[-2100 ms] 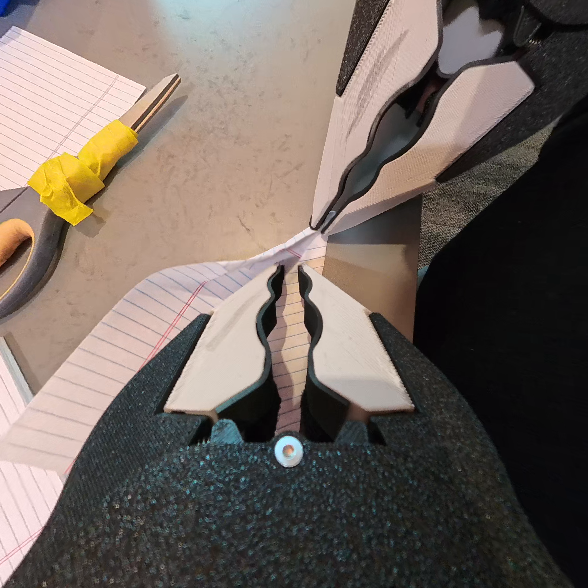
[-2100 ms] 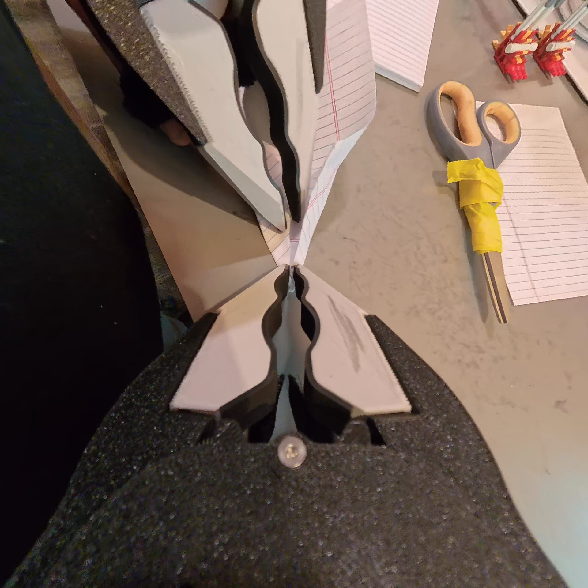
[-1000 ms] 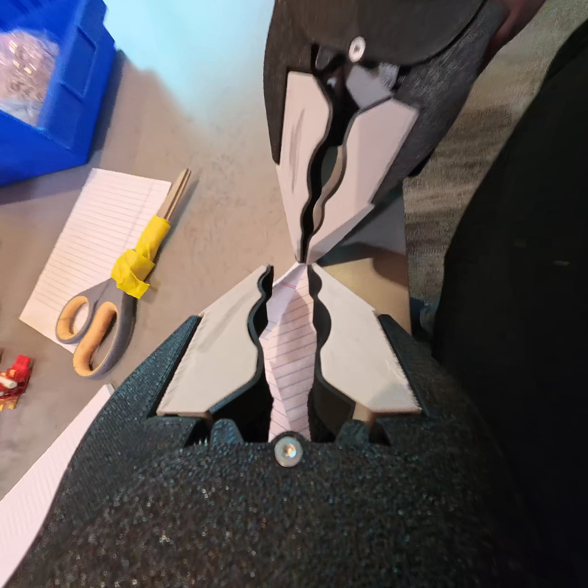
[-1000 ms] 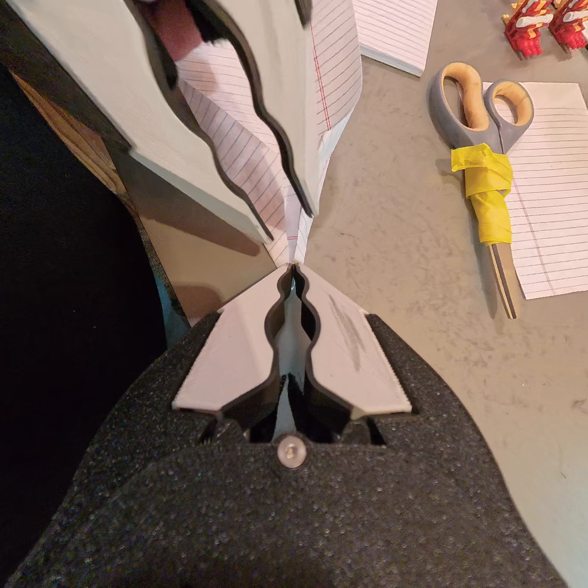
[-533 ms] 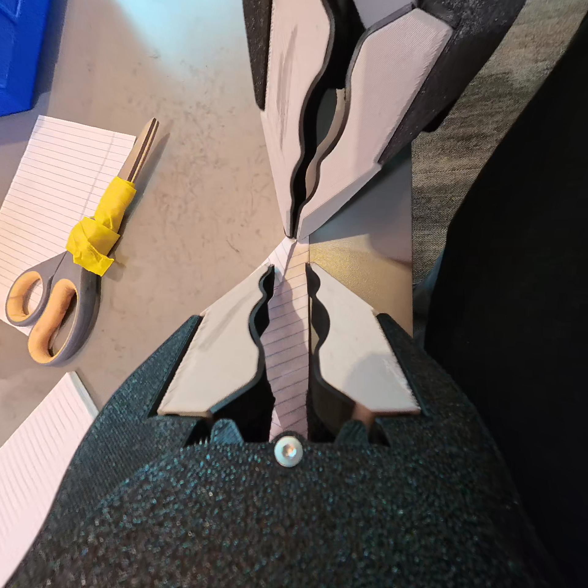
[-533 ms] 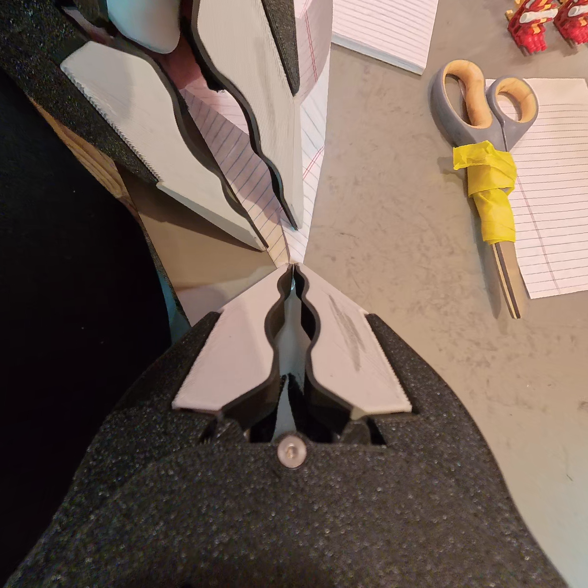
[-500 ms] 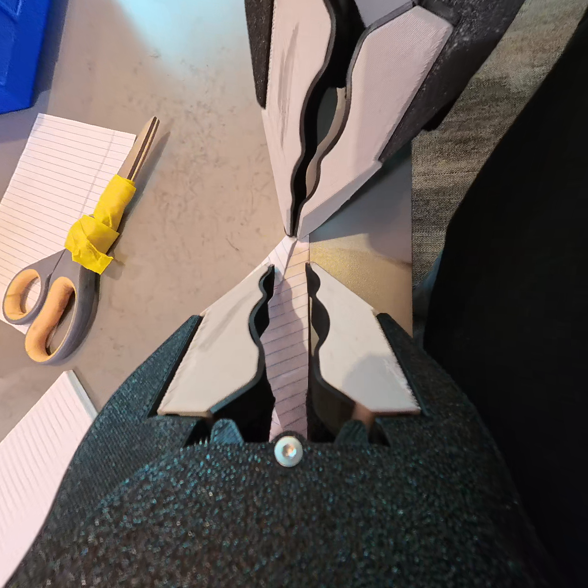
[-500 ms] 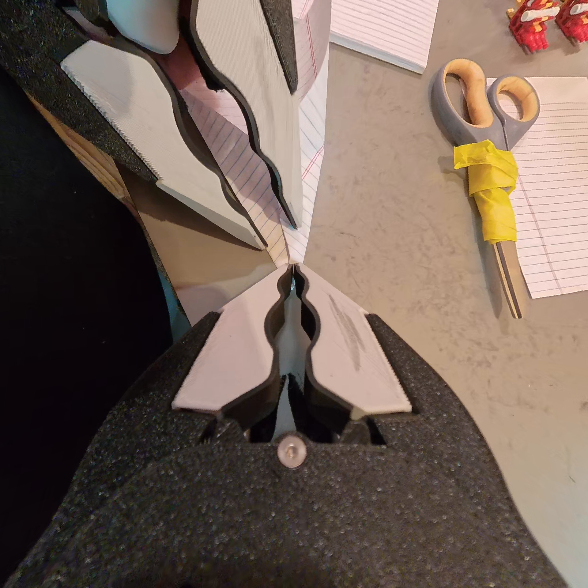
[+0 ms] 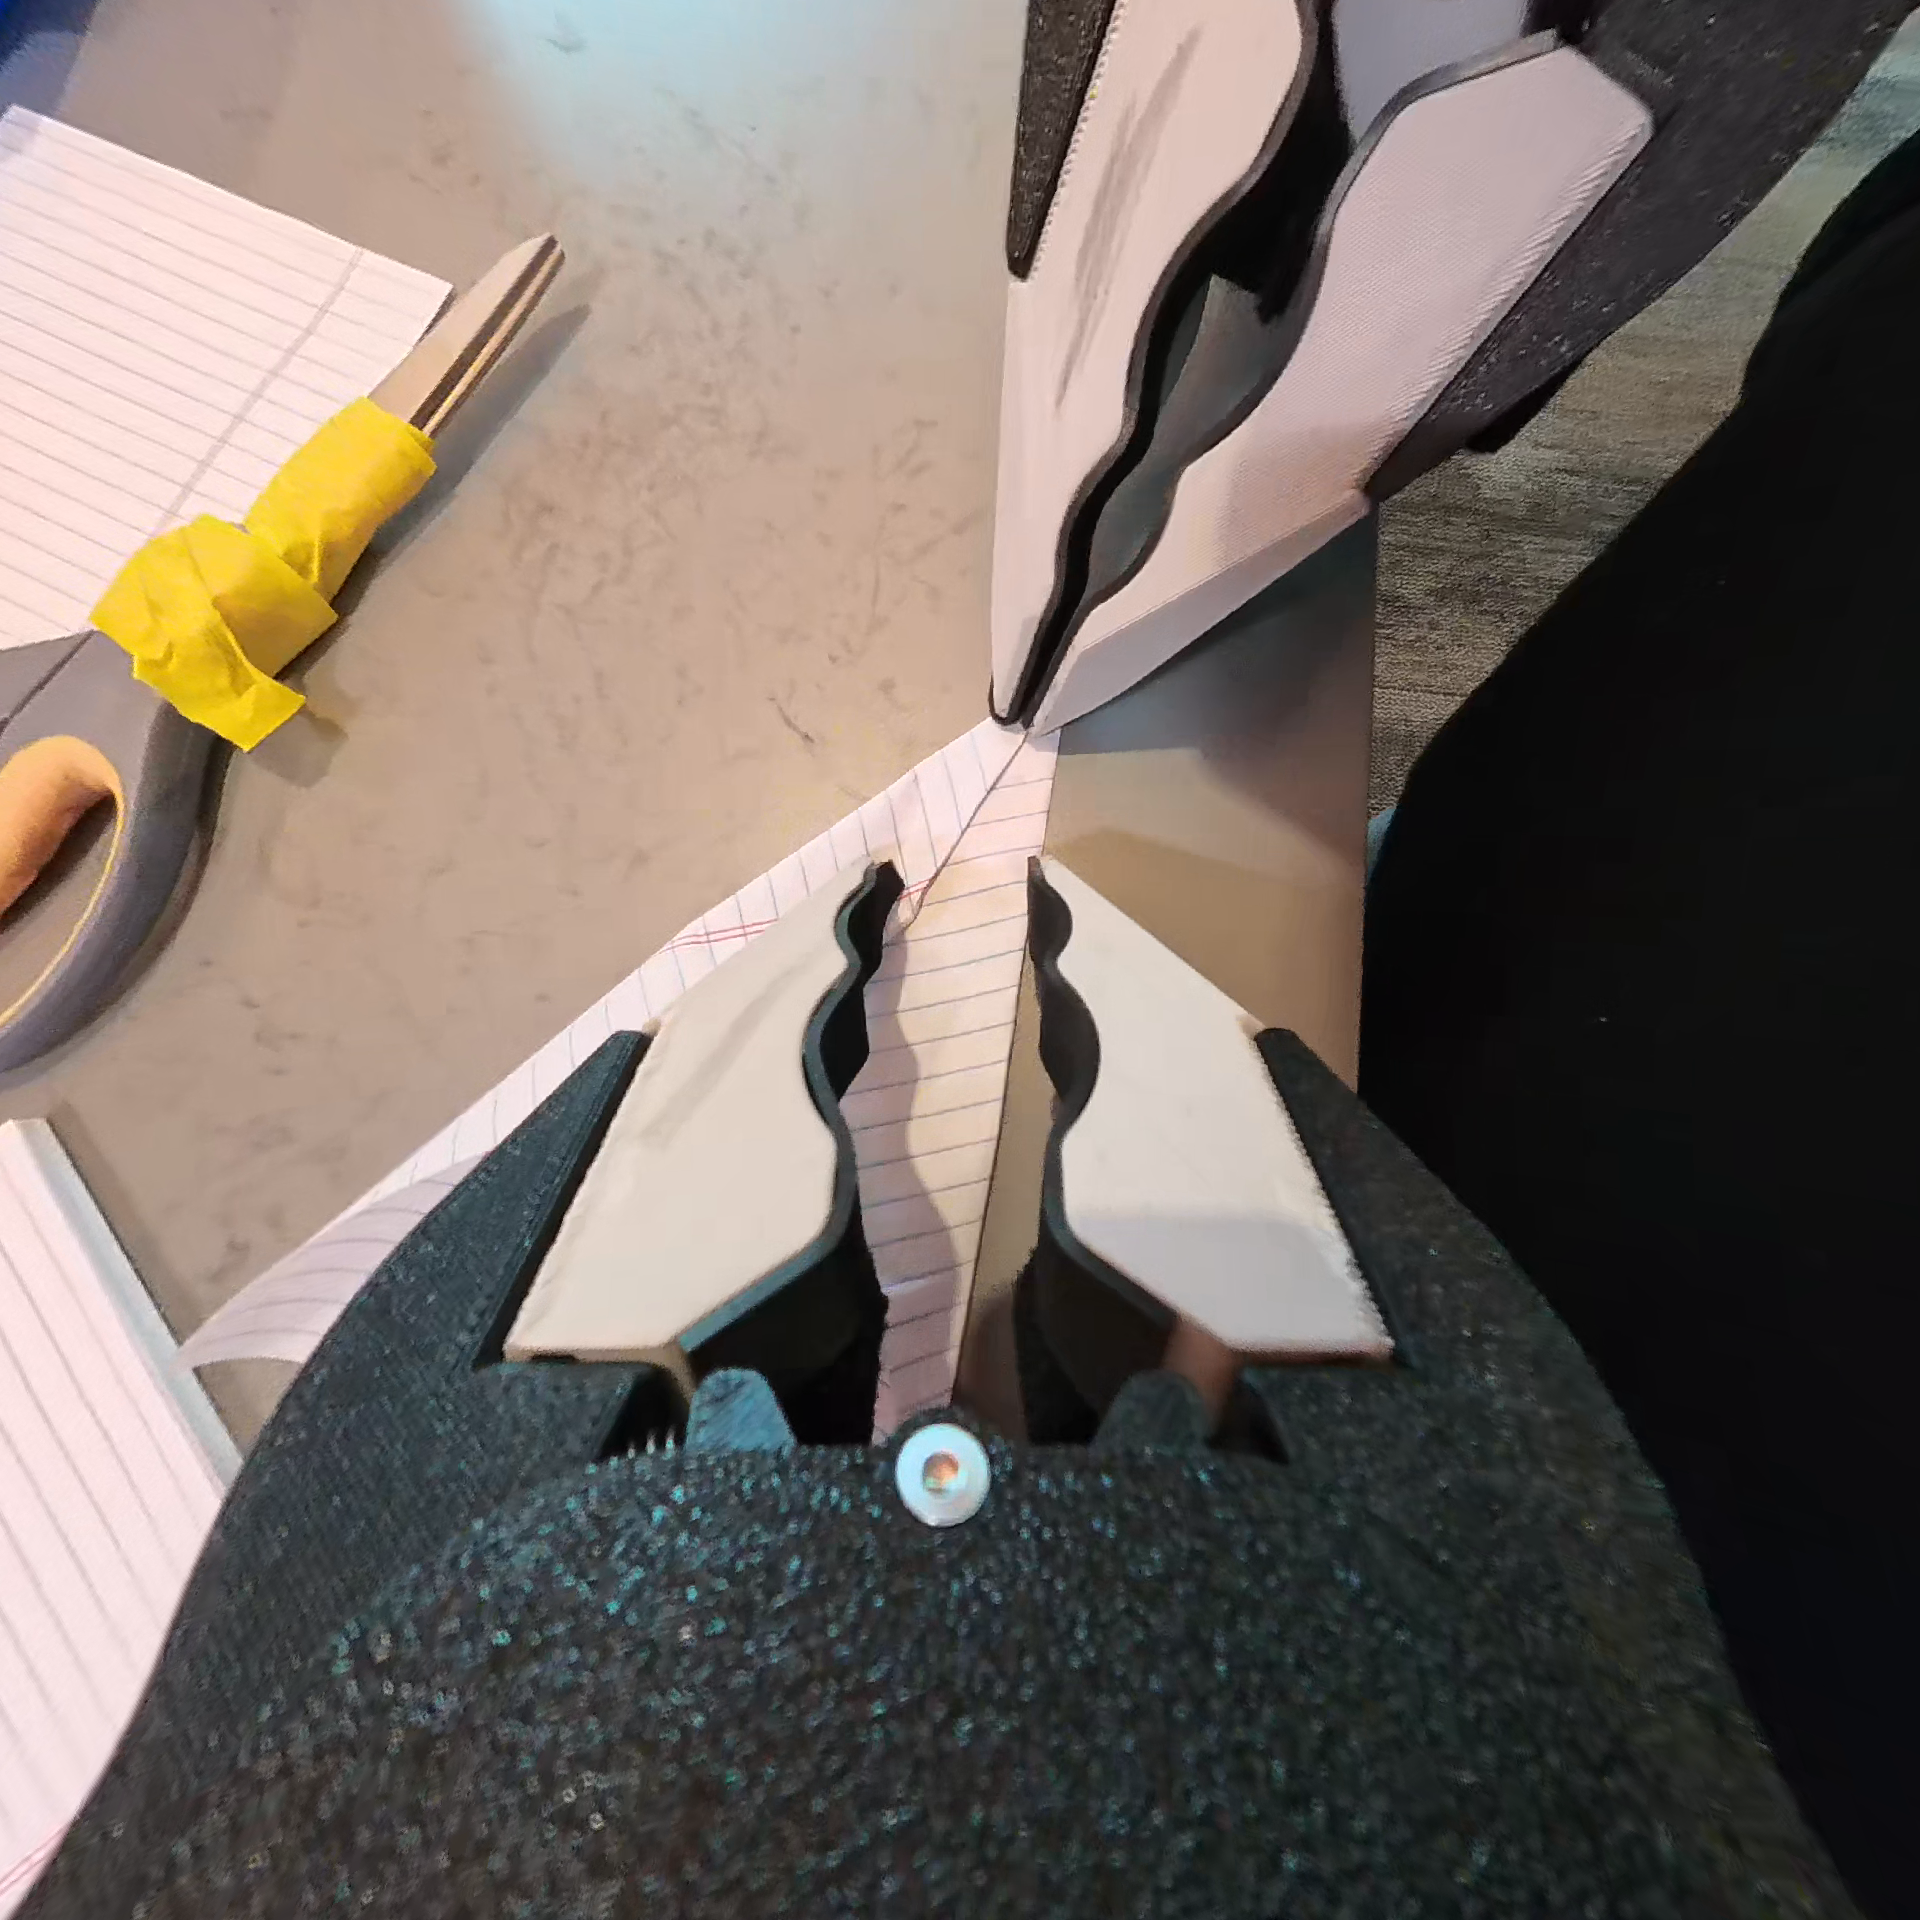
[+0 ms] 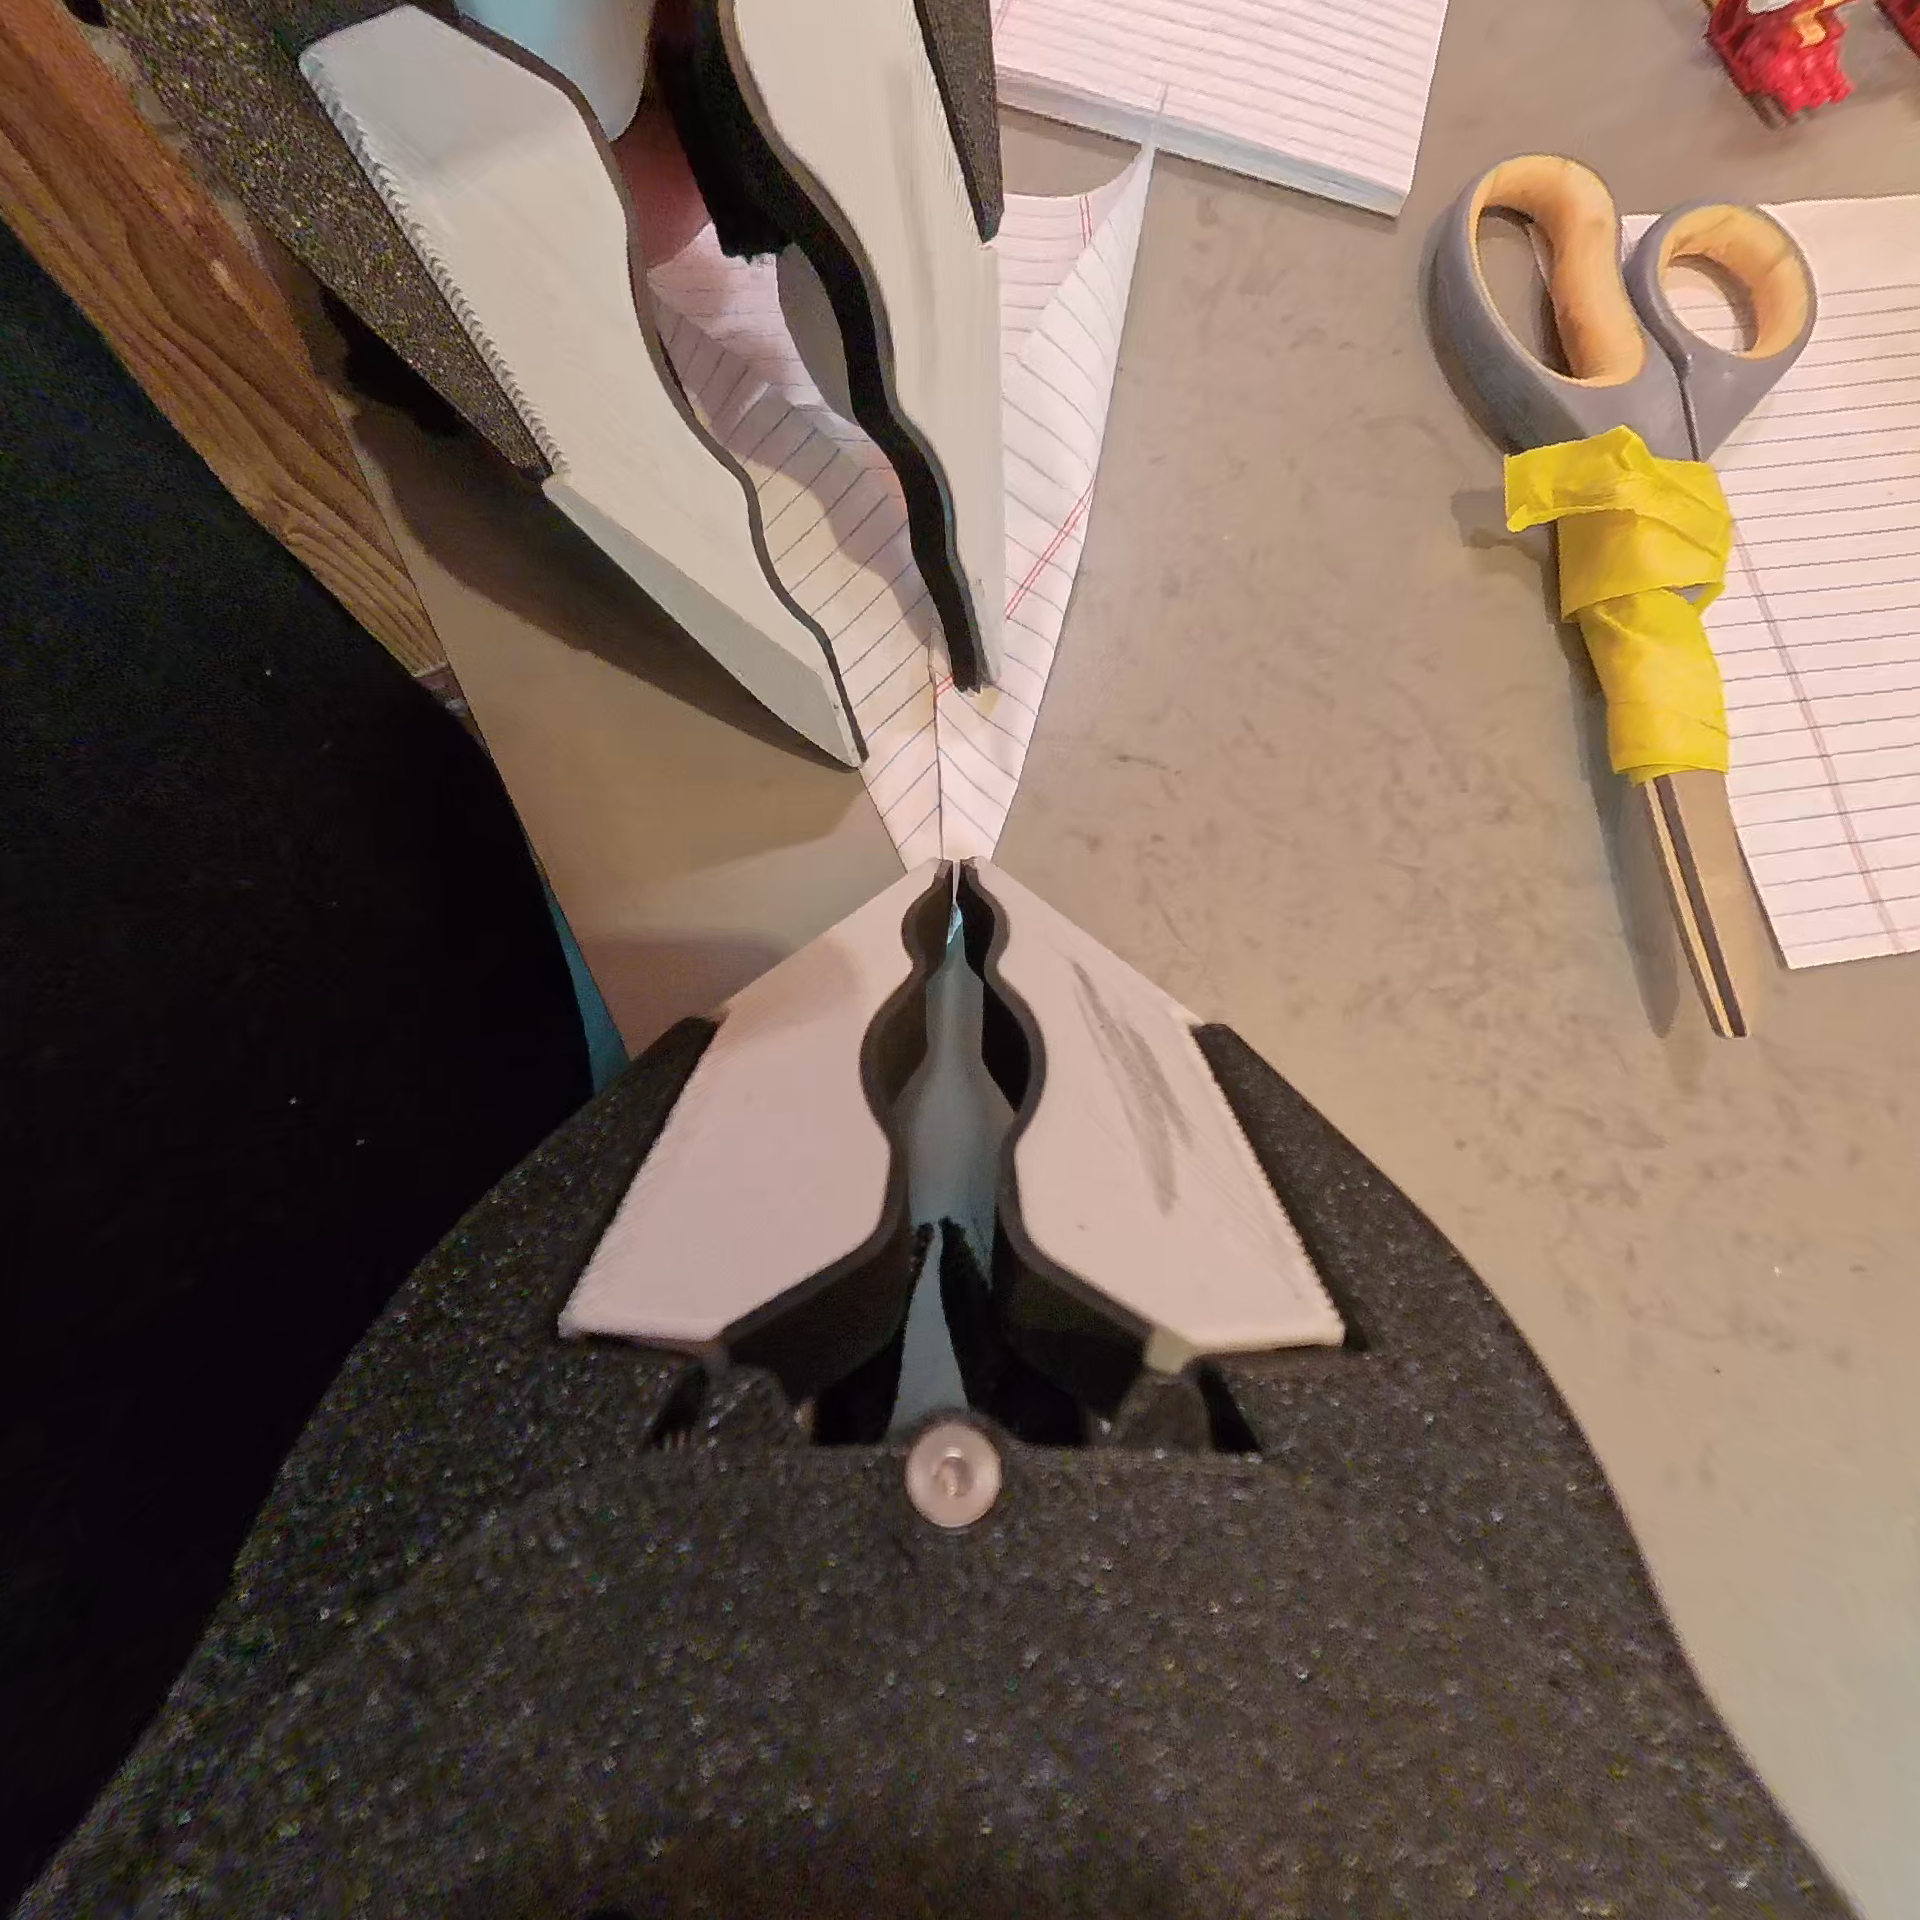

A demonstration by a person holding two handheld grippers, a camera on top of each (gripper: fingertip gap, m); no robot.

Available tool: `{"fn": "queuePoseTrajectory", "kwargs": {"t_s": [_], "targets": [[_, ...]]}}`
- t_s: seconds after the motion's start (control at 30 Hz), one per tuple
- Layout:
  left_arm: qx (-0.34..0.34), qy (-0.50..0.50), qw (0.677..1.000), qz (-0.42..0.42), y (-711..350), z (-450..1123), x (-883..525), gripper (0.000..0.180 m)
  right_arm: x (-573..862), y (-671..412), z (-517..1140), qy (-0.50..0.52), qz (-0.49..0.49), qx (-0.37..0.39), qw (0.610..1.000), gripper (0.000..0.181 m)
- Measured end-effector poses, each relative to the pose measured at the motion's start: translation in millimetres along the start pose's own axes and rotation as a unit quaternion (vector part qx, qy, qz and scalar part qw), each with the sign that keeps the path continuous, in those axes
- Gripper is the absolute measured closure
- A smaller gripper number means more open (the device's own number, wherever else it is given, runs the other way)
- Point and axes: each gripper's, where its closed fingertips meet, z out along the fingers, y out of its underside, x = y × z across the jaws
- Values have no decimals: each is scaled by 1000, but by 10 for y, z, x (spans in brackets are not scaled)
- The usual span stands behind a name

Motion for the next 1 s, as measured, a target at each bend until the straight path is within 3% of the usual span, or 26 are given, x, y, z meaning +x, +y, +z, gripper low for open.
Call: {"fn": "queuePoseTrajectory", "kwargs": {"t_s": [1.0], "targets": [[10, 46, 999, -20, -13, -15, 52, 144, -10, -65, -26, -68, 68, 16, 995, 181]]}}
